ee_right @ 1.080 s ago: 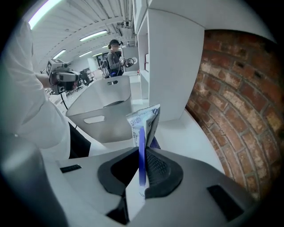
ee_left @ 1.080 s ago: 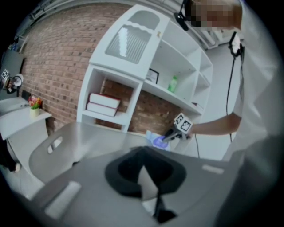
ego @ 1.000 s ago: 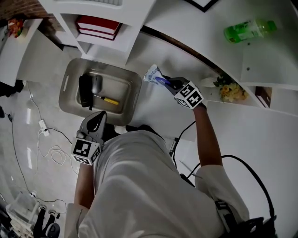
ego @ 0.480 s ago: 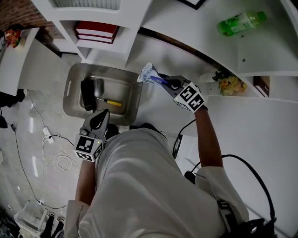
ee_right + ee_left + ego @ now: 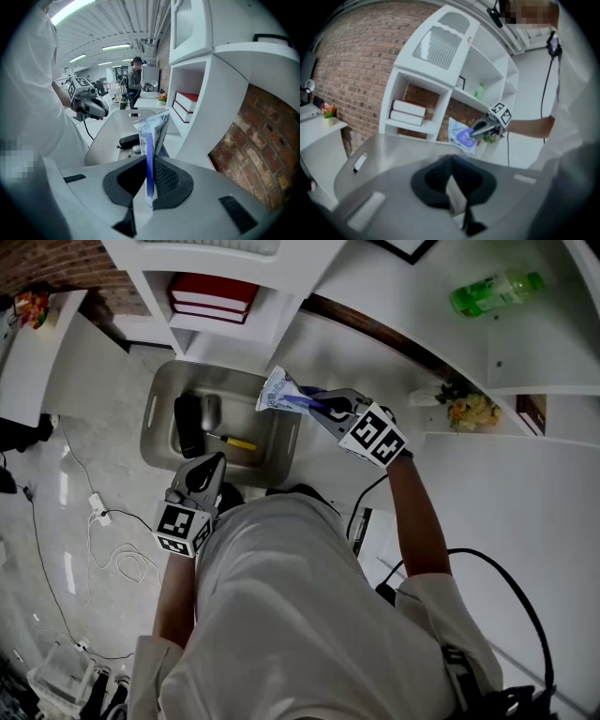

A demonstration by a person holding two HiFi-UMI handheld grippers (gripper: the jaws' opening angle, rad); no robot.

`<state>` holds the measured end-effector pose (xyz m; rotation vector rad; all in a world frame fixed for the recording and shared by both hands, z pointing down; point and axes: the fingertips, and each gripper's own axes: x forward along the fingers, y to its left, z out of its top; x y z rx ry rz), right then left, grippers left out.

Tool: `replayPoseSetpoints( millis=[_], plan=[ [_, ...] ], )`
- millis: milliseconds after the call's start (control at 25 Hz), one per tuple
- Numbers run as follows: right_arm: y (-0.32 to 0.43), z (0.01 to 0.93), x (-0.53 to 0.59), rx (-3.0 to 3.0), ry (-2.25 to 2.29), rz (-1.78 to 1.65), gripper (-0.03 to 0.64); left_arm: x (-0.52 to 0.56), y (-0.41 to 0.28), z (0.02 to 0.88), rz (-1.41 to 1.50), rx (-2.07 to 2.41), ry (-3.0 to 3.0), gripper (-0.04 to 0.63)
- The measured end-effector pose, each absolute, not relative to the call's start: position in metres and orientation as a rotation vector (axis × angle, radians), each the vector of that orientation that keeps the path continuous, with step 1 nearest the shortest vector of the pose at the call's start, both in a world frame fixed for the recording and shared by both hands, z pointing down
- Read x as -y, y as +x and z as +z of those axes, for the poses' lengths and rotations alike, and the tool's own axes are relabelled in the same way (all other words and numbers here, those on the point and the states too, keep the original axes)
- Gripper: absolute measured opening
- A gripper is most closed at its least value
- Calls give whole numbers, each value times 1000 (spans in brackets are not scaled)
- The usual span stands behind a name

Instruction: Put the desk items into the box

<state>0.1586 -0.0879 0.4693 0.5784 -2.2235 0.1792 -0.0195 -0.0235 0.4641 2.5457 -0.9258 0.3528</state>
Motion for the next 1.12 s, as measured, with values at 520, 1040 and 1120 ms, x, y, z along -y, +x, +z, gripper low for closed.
replayPoseSetpoints(
  millis=[520, 1040, 1120],
  plan=[
    [83, 465, 88, 2154, 412, 49, 28, 30, -64, 471, 325, 943, 2529, 3],
    [9, 492, 96, 2205, 279, 134, 29, 40, -113, 474, 308, 994, 2497, 3],
    [1, 508, 94, 2189, 242, 152, 29, 40, -119, 476, 307, 1001, 2489, 3]
  ],
)
